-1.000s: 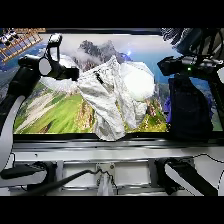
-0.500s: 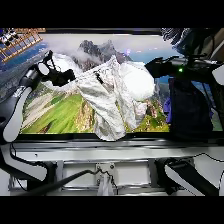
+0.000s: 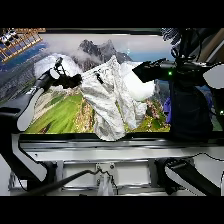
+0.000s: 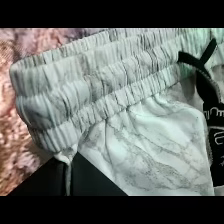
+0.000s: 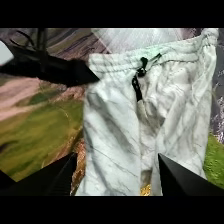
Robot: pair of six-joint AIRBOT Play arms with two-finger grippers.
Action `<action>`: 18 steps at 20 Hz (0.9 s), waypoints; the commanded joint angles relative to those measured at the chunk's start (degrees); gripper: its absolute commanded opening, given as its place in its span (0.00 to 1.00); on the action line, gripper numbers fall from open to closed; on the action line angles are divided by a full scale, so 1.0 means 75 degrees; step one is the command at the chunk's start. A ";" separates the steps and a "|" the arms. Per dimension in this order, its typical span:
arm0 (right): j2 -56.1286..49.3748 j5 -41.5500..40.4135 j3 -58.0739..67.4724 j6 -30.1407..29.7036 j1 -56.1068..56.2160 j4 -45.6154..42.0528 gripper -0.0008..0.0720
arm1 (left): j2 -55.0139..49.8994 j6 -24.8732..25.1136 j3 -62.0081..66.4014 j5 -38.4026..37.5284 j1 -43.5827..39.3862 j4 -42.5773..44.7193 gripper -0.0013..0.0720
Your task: Fold the clothes and pants, and hang the long-sleeved shirts on hangers.
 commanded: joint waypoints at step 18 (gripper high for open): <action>-0.1250 -0.2060 -0.4491 0.3212 0.5764 -0.2410 0.77 | 0.3165 -0.2518 -0.1565 -0.2661 0.0589 0.5240 0.02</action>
